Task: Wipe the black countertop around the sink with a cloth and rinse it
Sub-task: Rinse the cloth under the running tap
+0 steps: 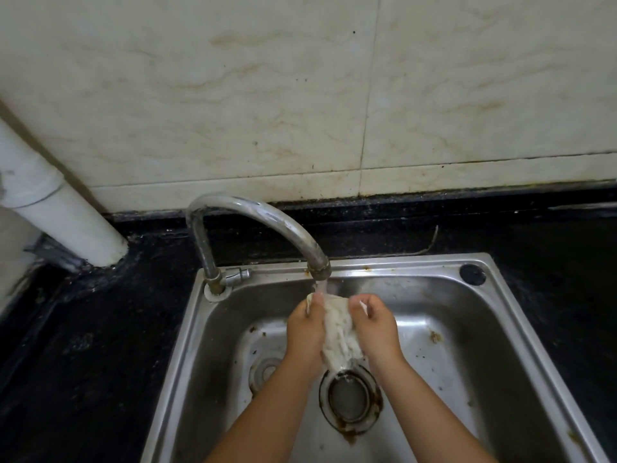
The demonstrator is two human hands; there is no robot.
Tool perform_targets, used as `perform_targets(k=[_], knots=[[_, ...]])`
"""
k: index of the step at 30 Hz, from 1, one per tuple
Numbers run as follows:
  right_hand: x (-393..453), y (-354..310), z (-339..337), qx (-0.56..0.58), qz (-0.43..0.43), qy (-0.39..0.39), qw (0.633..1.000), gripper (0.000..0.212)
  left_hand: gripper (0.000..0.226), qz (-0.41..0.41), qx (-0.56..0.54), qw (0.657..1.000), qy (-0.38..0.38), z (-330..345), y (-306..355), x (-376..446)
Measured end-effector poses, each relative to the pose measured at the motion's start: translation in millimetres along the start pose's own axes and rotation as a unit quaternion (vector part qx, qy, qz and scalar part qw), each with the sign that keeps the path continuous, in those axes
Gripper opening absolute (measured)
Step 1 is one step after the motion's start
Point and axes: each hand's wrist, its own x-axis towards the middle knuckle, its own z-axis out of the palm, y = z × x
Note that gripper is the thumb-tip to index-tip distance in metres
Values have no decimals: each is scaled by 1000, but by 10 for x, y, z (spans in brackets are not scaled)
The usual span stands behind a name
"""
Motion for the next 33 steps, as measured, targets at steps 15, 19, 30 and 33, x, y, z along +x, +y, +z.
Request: perform_targets(k=[15,19,30,33], knots=[[-131,-58,153,52,-40,-31,997,21,36,26,-35,999,-24,-132,60,-38],[-176,-72,183,163,85,-37,982,21,29,66,31,997,-14,-138,40,-40],[-138,-137,203,401,185,52,896,13,27,61,30,997,26,-146,21,-89],[-40,-91,139,336,192,89,918,15,27,48,17,998,36,-199,40,-44]])
